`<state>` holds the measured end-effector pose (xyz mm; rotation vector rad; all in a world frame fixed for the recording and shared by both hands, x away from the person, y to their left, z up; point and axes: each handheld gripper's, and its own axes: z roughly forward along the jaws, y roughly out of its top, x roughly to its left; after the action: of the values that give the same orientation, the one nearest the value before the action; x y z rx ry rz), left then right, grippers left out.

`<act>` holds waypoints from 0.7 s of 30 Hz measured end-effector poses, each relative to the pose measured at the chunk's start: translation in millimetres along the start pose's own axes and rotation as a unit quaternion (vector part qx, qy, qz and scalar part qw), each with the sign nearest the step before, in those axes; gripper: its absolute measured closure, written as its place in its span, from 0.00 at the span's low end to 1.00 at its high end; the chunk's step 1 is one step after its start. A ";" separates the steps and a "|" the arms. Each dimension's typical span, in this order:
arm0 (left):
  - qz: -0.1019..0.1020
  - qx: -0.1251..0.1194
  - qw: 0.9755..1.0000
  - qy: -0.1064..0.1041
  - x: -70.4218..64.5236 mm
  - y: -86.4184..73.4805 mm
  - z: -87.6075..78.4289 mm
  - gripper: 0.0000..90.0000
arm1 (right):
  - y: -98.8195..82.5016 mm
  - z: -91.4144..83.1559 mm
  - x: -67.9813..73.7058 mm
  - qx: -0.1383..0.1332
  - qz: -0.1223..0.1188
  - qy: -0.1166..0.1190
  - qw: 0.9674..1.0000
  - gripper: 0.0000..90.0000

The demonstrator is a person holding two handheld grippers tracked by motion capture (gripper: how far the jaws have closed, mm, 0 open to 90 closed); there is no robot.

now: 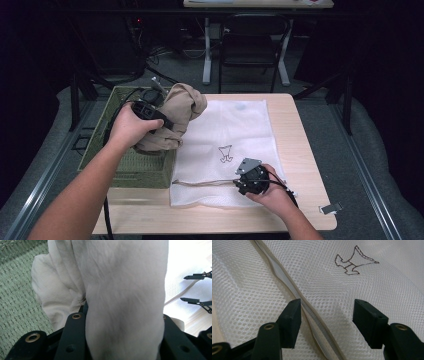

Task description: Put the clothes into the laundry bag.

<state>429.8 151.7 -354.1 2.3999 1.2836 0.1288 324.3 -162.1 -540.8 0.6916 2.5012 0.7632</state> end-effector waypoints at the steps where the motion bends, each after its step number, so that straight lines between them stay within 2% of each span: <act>1: 0.000 -0.001 1.000 0.000 -0.4 0.4 0.2 0.71 | 0.1 -0.3 0.4 0.001 0.000 -0.001 1.000 0.40; 3: 0.001 0.001 1.000 -0.001 -1.4 1.1 0.5 0.71 | 0.4 -0.4 1.9 0.004 0.003 -0.004 1.000 0.38; 9: 0.003 -0.001 1.000 -0.001 -2.5 1.9 2.4 0.71 | -1.3 3.5 2.8 0.020 -0.011 -0.013 1.000 0.36; 13: 0.002 0.002 1.000 -0.002 -3.2 1.5 3.5 0.71 | -1.7 7.6 3.9 0.029 -0.010 -0.016 0.999 0.36; 14: 0.003 0.001 1.000 -0.002 -3.1 1.2 3.9 0.71 | -1.4 8.7 3.2 0.029 -0.017 -0.016 0.999 0.36; 16: 0.003 0.003 1.000 -0.002 -2.8 0.6 4.1 0.71 | -1.3 10.5 4.9 0.031 -0.006 -0.015 0.999 0.37; 21: 0.000 0.003 1.000 -0.002 -2.0 -1.6 3.9 0.71 | 0.8 13.1 5.0 0.027 -0.012 -0.015 0.999 0.43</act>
<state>428.4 149.6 -358.1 2.4044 1.2837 0.1193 327.7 -153.6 -551.4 0.6863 2.5069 0.6742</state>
